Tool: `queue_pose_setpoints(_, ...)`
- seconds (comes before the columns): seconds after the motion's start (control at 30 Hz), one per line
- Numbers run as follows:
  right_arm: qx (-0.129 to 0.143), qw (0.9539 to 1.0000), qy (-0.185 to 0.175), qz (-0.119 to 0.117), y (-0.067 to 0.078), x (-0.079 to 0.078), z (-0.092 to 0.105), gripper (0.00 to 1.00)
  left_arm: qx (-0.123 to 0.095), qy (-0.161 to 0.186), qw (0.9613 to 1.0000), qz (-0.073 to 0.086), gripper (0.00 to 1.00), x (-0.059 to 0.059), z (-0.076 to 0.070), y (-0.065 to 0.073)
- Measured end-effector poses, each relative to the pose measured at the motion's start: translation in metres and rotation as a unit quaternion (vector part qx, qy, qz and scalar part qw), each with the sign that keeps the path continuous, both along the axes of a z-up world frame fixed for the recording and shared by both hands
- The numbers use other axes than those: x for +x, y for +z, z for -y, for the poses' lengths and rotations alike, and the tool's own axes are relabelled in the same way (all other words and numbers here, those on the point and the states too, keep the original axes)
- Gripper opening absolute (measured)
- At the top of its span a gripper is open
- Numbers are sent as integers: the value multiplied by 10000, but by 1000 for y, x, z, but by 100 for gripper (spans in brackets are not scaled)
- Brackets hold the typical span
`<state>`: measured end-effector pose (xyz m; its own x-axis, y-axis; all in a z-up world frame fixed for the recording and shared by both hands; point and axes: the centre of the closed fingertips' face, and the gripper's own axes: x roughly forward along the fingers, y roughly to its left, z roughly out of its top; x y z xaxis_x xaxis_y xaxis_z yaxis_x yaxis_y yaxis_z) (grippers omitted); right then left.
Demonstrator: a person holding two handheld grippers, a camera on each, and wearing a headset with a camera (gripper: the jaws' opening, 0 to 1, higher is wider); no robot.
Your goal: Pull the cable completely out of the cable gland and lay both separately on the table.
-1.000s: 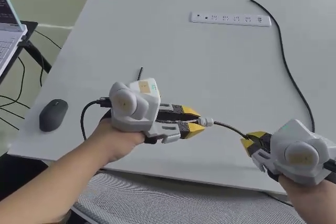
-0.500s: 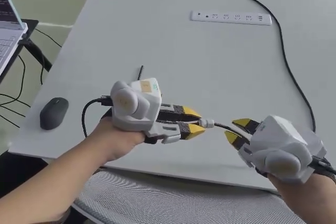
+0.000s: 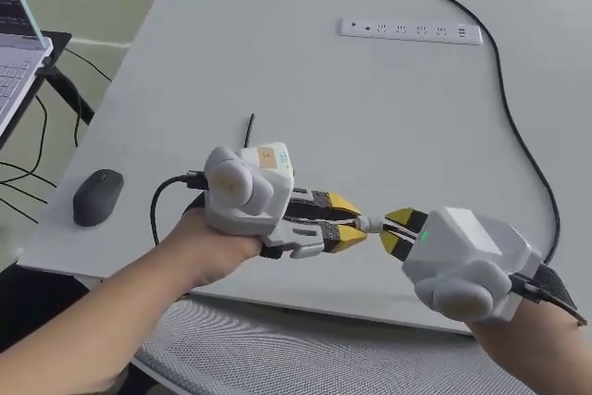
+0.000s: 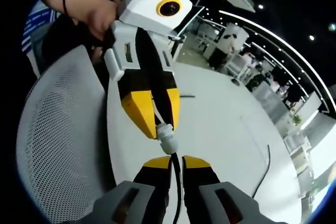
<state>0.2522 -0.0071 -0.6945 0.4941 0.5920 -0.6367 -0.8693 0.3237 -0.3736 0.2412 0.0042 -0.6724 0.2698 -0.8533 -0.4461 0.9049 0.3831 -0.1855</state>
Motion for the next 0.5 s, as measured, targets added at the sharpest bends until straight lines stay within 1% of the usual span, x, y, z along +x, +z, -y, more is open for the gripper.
queue_pose_setpoints(0.27, 86, 9999, -42, -34, 2, -1, 0, 0, -31, -25, 10000, 12, 15, 0, 0, 2)
queue_pose_setpoints(0.37, 168, 9997, -116, -102, 2, -1, 1, 0, -32, -30, 10000, 21, 15, -1, 0, 3)
queue_pose_setpoints(0.43, 157, 9997, -148, -118, 1, -1, 2, 0, -34, -23, 10000, 21, 15, -1, 0, 3)
queue_pose_setpoints(0.5, 211, 9993, -244, -198, 0, 1, 4, 0, -29, -12, 10000, 17, 15, 0, 0, 3)
